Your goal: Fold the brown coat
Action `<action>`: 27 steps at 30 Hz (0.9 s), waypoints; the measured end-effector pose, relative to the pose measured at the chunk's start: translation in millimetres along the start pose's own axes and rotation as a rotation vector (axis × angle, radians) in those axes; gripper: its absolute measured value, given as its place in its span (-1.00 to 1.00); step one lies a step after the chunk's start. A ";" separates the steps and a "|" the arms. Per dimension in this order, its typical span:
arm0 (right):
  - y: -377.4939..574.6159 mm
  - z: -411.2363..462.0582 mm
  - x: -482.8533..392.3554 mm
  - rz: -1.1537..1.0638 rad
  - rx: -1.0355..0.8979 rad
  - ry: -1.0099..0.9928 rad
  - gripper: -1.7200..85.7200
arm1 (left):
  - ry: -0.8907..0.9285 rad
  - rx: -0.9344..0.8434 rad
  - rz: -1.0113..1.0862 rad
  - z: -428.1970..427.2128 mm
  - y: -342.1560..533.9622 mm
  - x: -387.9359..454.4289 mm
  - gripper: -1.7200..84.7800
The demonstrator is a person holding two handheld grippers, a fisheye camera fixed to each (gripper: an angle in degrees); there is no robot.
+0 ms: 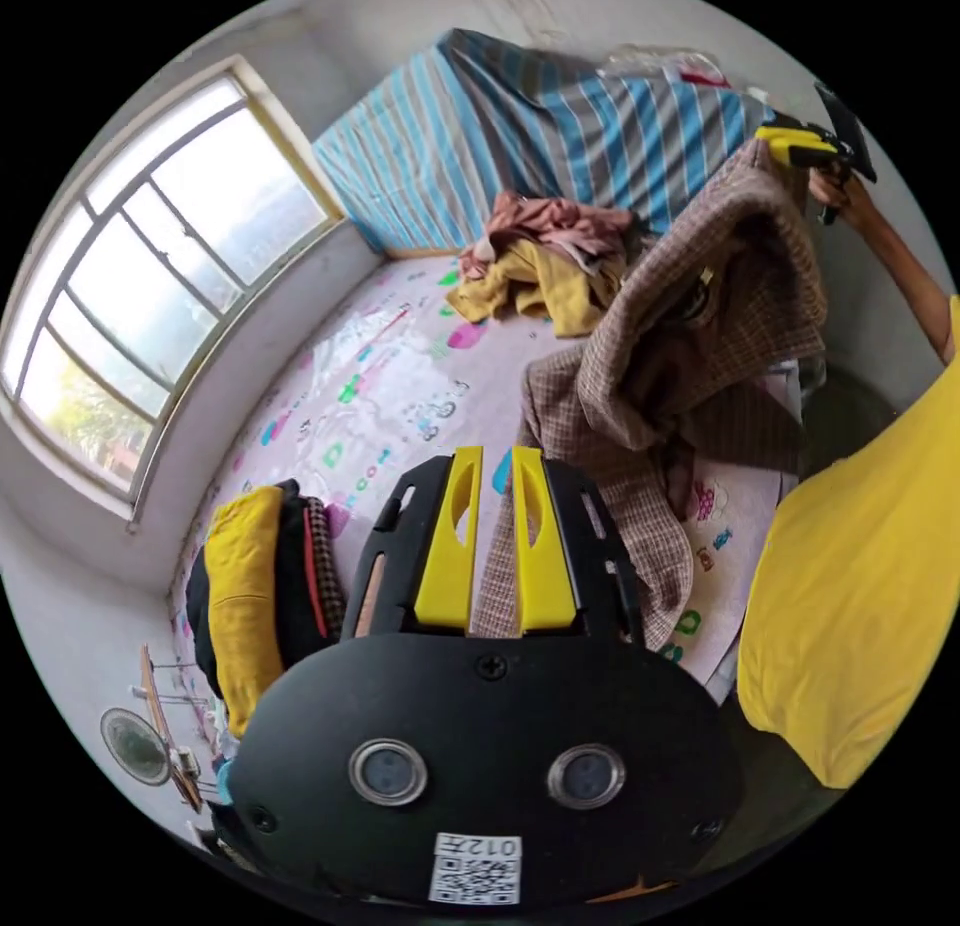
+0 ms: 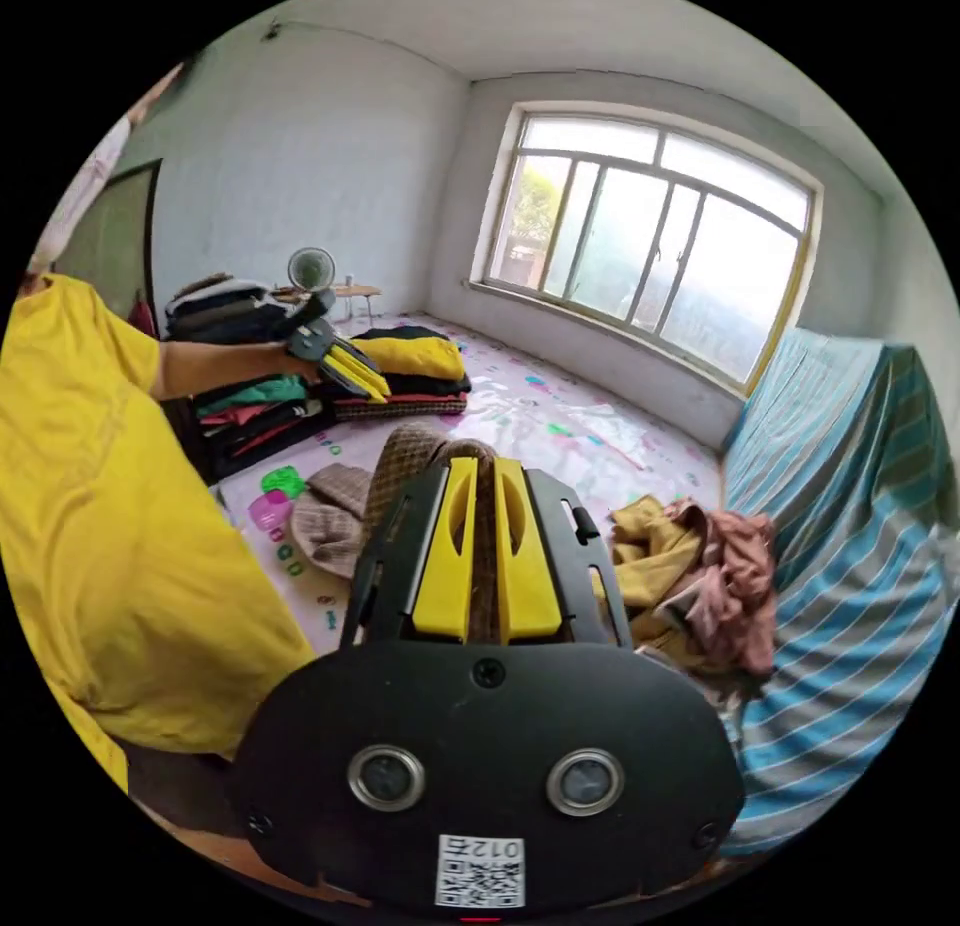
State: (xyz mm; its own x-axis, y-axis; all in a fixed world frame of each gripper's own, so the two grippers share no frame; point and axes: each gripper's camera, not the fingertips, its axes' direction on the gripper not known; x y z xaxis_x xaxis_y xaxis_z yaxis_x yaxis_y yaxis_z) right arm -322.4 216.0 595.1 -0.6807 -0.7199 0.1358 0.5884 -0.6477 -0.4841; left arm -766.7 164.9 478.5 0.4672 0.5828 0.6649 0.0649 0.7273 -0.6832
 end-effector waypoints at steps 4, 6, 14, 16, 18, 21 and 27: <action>80.9 -36.1 -2.3 0.240 -0.025 -0.088 -0.90 | -0.032 -0.036 0.252 53.8 -25.7 78.1 -0.75; 106.0 -50.2 -1.9 0.329 -0.030 -0.079 -0.89 | -0.065 -0.035 0.407 65.8 -41.8 107.1 -0.72; 139.5 -78.9 -20.0 0.458 -0.061 -0.026 -0.88 | -0.121 -0.033 1.181 81.2 -83.6 220.2 -0.61; 140.4 -82.6 -20.2 0.467 -0.056 -0.028 -0.88 | -0.181 -0.030 1.326 87.5 -77.1 241.7 -0.60; 140.9 -87.0 -19.5 0.478 -0.047 -0.025 -0.88 | -0.198 -0.032 1.422 93.2 -70.7 259.5 -0.60; 139.6 -92.9 -19.7 0.486 -0.032 -0.023 -0.89 | -0.259 -0.034 1.499 114.1 -62.4 281.6 -0.62; 125.1 -98.3 -28.4 0.475 -0.037 -0.012 -0.89 | -0.340 -0.222 1.326 160.2 -78.1 291.4 -0.78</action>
State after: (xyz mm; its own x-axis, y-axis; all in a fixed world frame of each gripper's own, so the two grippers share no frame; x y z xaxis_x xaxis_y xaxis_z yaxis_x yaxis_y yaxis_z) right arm -272.4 179.9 445.7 -0.3352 -0.9370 -0.0981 0.8172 -0.2373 -0.5253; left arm -776.9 336.0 774.0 0.0558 0.8679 -0.4937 -0.1018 -0.4869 -0.8675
